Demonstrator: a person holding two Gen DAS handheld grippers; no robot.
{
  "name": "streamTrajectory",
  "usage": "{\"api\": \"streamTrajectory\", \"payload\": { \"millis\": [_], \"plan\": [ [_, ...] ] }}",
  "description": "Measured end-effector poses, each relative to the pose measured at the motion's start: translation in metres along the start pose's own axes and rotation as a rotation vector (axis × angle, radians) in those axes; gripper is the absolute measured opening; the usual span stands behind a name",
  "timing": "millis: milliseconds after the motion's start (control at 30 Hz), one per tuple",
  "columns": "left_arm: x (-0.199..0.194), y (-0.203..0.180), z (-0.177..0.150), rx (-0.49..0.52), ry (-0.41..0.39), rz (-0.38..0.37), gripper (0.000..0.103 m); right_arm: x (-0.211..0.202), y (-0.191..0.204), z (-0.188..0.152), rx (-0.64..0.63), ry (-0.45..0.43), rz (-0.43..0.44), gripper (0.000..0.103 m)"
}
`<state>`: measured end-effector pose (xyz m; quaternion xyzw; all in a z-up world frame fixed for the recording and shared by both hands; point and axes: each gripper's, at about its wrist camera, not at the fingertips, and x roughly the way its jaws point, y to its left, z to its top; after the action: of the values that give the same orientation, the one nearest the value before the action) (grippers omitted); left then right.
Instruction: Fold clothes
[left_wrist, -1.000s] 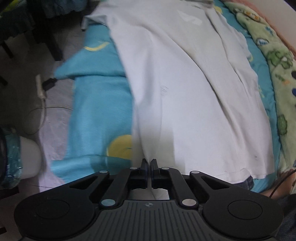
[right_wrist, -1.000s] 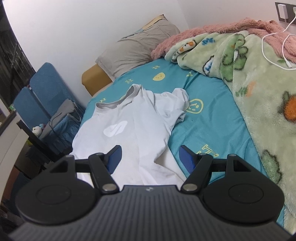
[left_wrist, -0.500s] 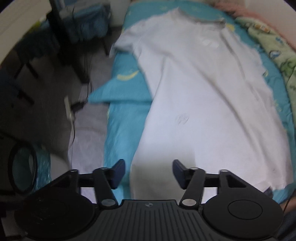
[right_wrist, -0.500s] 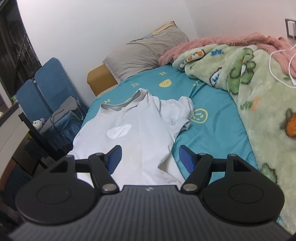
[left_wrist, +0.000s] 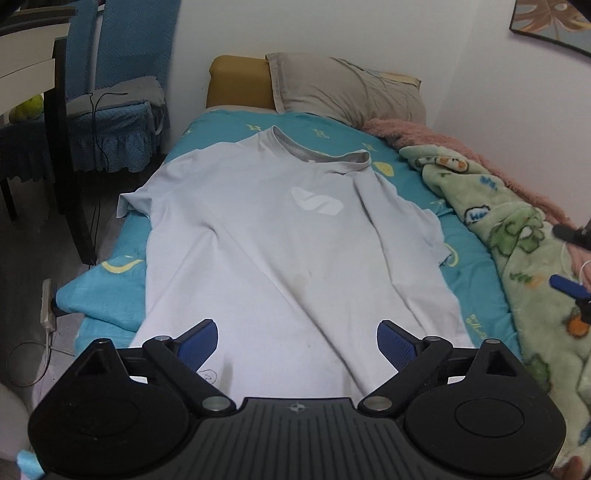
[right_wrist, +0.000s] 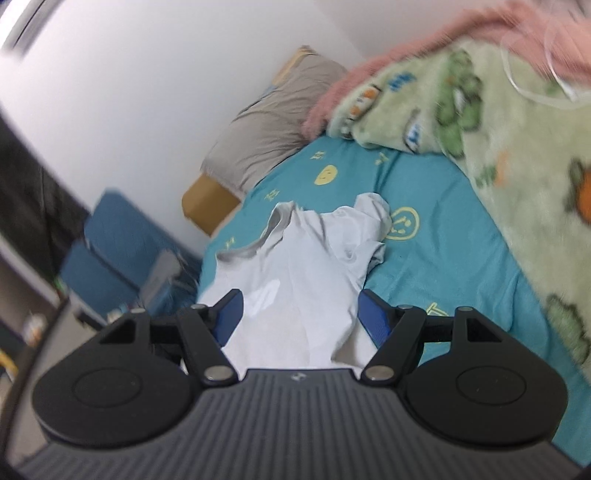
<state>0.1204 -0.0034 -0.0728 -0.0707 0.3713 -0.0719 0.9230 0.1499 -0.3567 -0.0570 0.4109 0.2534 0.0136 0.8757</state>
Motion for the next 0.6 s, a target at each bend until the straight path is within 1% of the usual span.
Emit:
{"api": "streamTrajectory", "payload": {
  "millis": [100,200,333,367,467,533,600],
  "plan": [
    [0.018,0.017,-0.011,-0.041,-0.003,0.007,0.096,0.013,-0.025,0.016,0.153,0.005,0.033,0.072],
    [0.022,0.038,-0.016,-0.112,0.005,0.005,0.096,0.035,-0.051,0.027,0.293,0.014,0.071,0.071],
    [0.023,0.056,-0.015,-0.18,0.005,0.025,0.097,0.077,-0.08,0.032,0.362,0.038,0.076,0.071],
    [0.025,0.057,-0.016,-0.19,0.013,0.023,0.097,0.088,-0.088,0.032,0.385,0.041,0.077,0.07],
    [0.033,0.056,-0.018,-0.197,0.038,0.017,0.098,0.119,-0.109,0.022,0.519,0.054,0.098,0.068],
    [0.038,0.054,-0.02,-0.192,0.049,0.015,0.097,0.14,-0.115,0.013,0.6,0.069,0.134,0.068],
    [0.044,0.052,-0.022,-0.189,0.06,0.012,0.098,0.159,-0.111,0.009,0.6,0.104,0.157,0.068]
  ]
}}
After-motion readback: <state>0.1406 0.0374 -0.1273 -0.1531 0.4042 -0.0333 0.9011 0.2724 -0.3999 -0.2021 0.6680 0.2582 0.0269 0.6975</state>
